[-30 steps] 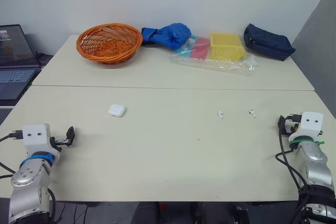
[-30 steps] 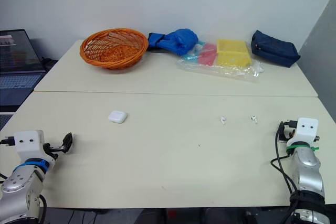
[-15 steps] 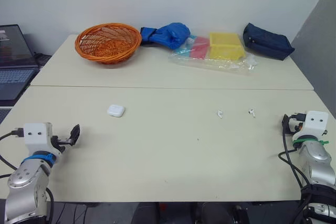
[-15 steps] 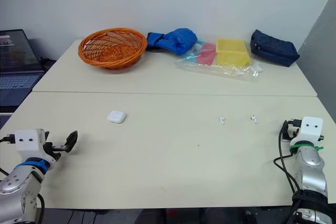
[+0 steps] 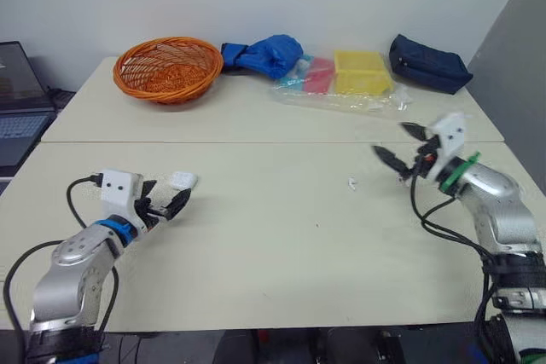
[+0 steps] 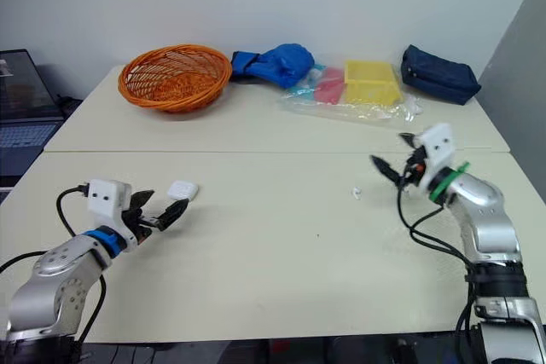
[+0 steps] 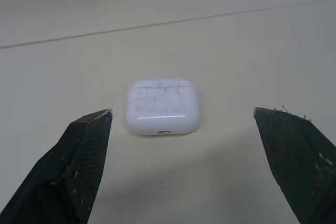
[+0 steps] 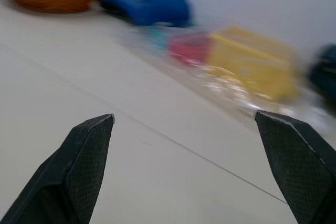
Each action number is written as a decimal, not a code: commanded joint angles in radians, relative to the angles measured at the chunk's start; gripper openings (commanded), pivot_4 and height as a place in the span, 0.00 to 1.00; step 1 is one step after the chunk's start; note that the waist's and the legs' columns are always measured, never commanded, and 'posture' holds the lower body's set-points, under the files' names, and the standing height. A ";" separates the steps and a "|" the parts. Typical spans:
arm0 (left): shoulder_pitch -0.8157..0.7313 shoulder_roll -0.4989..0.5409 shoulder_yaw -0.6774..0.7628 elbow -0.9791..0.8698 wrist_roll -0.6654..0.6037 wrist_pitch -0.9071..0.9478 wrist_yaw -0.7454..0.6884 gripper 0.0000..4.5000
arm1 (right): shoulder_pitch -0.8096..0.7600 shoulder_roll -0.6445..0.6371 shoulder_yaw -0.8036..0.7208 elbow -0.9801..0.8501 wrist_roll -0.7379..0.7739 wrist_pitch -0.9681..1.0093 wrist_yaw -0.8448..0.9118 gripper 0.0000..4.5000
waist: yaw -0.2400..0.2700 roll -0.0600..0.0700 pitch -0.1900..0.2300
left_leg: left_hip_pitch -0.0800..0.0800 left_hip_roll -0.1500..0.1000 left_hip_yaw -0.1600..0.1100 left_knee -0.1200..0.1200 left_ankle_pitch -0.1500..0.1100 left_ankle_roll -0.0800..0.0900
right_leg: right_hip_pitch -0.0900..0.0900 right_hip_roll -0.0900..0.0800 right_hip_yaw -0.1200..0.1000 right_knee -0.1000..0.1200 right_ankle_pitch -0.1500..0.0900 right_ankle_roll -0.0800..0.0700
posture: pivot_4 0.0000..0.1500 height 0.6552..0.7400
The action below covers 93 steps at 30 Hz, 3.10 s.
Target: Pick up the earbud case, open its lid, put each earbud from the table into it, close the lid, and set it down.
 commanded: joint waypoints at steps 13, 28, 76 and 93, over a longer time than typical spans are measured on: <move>-0.126 -0.008 -0.062 0.223 0.078 -0.078 -0.049 1.00 | -0.157 -0.015 0.185 -0.261 0.167 0.288 0.322 0.99 | 0.002 0.000 0.000 | -0.002 0.001 -0.001 0.000 -0.002 -0.002 | -0.002 -0.004 -0.002 0.000 0.000 0.000 | 1.00 1.00; -0.214 -0.067 -0.089 0.362 0.146 -0.208 -0.048 0.87 | -0.167 -0.038 0.187 -0.219 0.118 0.253 0.336 1.00 | 0.005 0.000 0.000 | -0.001 0.000 0.000 0.001 -0.001 -0.002 | -0.001 -0.004 -0.004 0.001 0.000 0.000 | 1.00 1.00; -0.801 0.108 -0.474 0.820 0.741 -1.808 0.066 0.61 | -0.510 0.345 0.121 0.013 0.232 0.726 0.038 1.00 | 0.004 -0.003 0.002 | -0.019 0.001 0.005 0.003 -0.001 -0.002 | -0.020 0.000 -0.004 0.003 0.005 -0.006 | 1.00 1.00; -0.821 0.093 -0.478 0.846 0.788 -1.830 0.138 0.61 | -0.518 0.386 0.123 0.062 0.220 0.704 0.009 0.55 | 0.004 -0.003 0.002 | -0.019 0.001 0.005 0.003 -0.001 -0.002 | -0.019 0.000 -0.004 0.003 0.005 -0.006 | 1.00 1.00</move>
